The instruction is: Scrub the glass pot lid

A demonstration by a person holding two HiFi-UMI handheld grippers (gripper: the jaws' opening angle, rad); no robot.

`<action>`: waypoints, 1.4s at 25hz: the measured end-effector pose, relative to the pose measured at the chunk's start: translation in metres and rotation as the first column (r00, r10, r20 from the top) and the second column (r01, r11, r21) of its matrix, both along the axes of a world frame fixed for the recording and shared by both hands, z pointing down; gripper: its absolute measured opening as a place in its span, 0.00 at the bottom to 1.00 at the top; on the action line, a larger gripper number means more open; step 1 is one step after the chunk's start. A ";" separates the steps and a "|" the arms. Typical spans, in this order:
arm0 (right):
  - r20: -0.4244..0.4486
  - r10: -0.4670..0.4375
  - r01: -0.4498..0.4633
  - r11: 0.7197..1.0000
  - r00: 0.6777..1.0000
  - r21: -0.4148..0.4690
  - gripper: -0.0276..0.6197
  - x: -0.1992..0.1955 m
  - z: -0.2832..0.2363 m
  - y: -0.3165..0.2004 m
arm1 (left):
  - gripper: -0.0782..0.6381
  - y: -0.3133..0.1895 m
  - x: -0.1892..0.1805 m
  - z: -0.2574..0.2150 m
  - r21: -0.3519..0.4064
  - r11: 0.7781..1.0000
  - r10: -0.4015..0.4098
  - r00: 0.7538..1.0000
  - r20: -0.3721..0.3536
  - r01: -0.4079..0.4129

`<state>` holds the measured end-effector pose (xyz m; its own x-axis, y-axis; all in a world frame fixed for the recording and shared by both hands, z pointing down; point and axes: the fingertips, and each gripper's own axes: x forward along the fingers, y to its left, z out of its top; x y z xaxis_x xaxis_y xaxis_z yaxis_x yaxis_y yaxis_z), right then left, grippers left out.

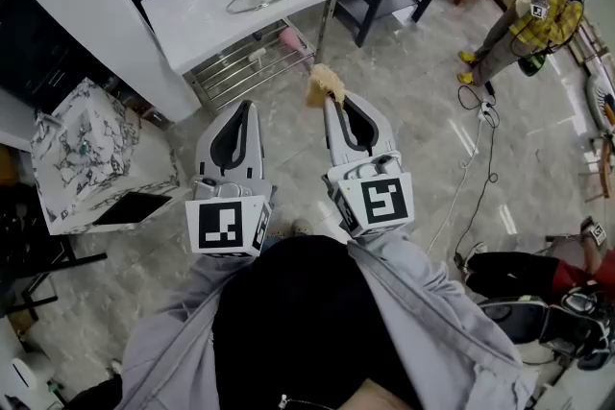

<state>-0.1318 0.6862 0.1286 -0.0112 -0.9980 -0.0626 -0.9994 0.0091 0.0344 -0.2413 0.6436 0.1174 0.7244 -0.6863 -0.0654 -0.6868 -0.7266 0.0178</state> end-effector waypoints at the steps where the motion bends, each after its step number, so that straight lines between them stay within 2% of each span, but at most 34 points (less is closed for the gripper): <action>1: 0.003 -0.009 0.009 1.000 1.000 0.004 0.09 0.004 0.002 0.000 | 0.11 0.000 0.004 0.000 0.003 1.000 -0.005 1.000 -0.002 0.005; 8: -0.008 -0.042 0.042 0.999 0.999 0.005 0.09 0.034 0.004 -0.006 | 0.11 0.001 0.031 0.004 -0.017 1.000 -0.013 1.000 0.020 0.013; 15: 0.009 -0.041 0.041 0.999 0.999 0.001 0.09 0.052 0.016 -0.033 | 0.11 -0.033 0.045 0.008 -0.001 1.000 -0.029 1.000 0.002 0.029; 22: 0.004 -0.017 0.017 1.000 1.000 0.000 0.09 0.075 0.027 -0.106 | 0.11 -0.108 0.067 0.017 0.004 1.000 -0.016 1.000 -0.009 0.016; 27: -0.035 0.002 -0.002 1.000 0.999 0.003 0.09 0.099 0.025 -0.177 | 0.11 -0.177 0.099 0.017 -0.002 0.999 0.034 0.999 0.006 -0.034; 35: 0.009 0.046 -0.046 0.999 0.999 0.008 0.09 0.131 0.027 -0.286 | 0.11 -0.285 0.141 0.025 -0.017 0.994 0.107 0.994 0.035 -0.106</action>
<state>-0.0003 0.4005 0.1553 0.0356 -0.9969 -0.0704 -0.9990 -0.0375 0.0251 -0.0998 0.3585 0.1422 0.7949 -0.6060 -0.0283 -0.6061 -0.7954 0.0058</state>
